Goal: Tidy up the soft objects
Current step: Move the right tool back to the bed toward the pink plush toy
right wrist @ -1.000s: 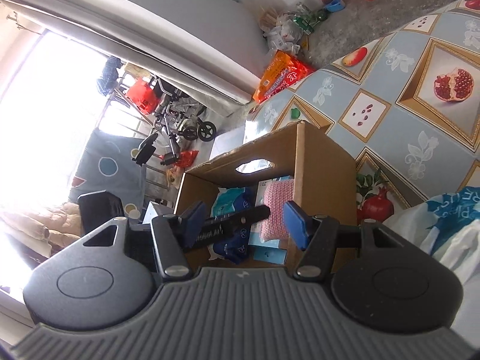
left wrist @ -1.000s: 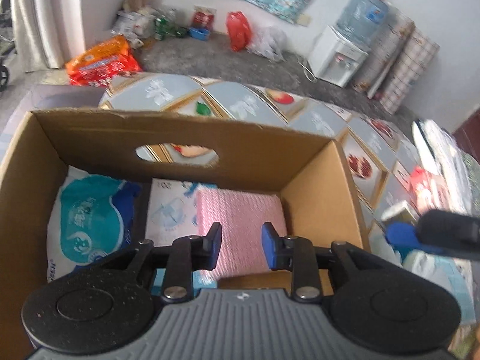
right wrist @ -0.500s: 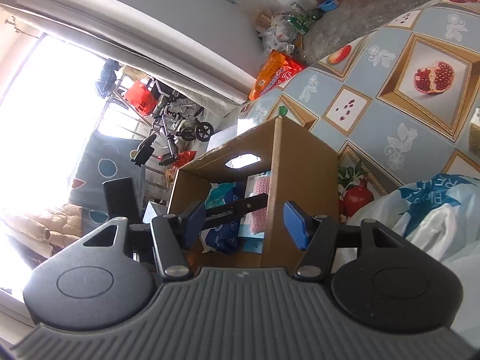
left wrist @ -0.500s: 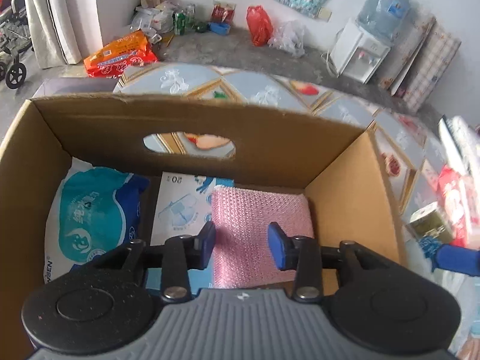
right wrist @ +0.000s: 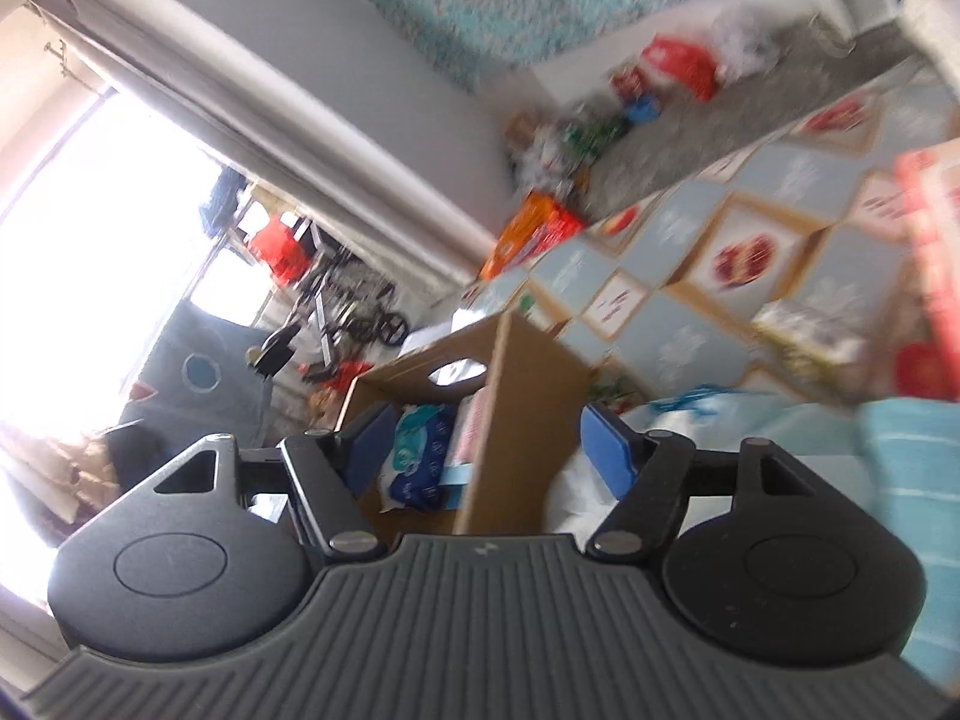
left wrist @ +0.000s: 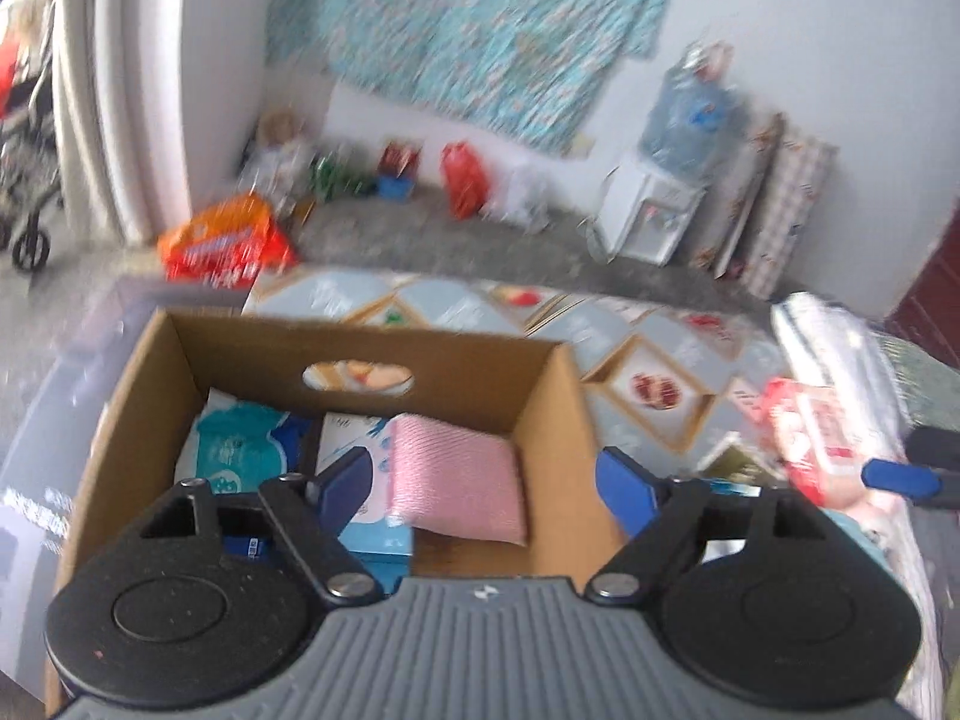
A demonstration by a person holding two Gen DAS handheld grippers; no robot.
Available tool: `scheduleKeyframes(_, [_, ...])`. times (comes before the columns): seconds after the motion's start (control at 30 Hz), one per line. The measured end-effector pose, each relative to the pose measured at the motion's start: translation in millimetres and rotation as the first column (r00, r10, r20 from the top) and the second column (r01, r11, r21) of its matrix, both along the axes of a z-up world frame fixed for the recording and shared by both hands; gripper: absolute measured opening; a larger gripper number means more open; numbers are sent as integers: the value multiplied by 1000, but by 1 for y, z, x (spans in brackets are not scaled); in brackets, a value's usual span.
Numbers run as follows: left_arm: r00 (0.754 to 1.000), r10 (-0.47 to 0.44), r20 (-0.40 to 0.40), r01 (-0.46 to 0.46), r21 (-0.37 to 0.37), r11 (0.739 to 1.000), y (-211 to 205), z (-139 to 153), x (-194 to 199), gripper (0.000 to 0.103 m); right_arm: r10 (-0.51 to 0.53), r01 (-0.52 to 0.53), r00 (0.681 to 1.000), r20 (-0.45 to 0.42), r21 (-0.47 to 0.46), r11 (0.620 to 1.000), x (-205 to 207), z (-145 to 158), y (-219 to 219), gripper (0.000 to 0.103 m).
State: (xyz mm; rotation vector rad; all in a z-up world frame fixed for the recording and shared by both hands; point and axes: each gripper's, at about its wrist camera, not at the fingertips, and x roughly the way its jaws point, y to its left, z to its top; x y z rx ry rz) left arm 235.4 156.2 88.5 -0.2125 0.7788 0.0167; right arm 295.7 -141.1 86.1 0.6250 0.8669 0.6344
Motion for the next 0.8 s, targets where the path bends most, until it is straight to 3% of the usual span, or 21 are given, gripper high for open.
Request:
scheduleKeyframes(0.07, [999,-35,28,35,8,999,-14,13,-15,90,-36,36,999,23,-12,999,-15,5,-22,72])
scheduleKeyframes(0.23, [990,-134,39,133,24,991,-59,31,-33,92,-99,101,994,53,-38,994,-50,7,-69,75])
scheduleKeyframes(0.5, [968,-250,-26,250,-8,968,-136,23,-20,92,-148,152,987,63,-67,986,-90,-8,-115,75])
scheduleKeyframes(0.67, [941,-338,-33,338,3,941,-189,16,-22,91,-191,201,975,109,-84,976,-112,-14,-138,75])
scheduleKeyframes(0.8, [936,-353,-1,352,-67,934,-225,19,-27,91,-238,250,963,129,-85,964,-118,-22,-159,75])
